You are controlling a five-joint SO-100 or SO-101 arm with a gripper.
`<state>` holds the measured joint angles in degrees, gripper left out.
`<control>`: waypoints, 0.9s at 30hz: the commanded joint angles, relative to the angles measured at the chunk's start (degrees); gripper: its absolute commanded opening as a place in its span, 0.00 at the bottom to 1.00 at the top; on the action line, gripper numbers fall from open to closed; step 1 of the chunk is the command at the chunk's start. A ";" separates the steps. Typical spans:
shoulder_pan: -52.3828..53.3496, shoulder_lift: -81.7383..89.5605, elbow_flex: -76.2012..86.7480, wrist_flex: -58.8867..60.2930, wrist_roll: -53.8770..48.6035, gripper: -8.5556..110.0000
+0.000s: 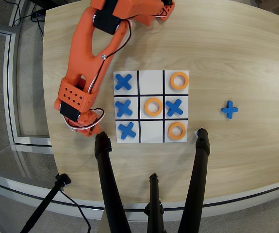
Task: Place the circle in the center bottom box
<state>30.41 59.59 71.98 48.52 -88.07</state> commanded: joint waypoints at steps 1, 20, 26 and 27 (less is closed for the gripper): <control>0.97 0.00 -2.55 -0.62 -1.32 0.26; 3.25 -9.14 -2.90 -3.87 -2.64 0.26; 3.25 -9.58 -2.46 -3.78 -1.58 0.26; 3.34 -9.58 -2.46 -3.78 -1.41 0.25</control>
<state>33.22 50.27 68.82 44.30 -90.00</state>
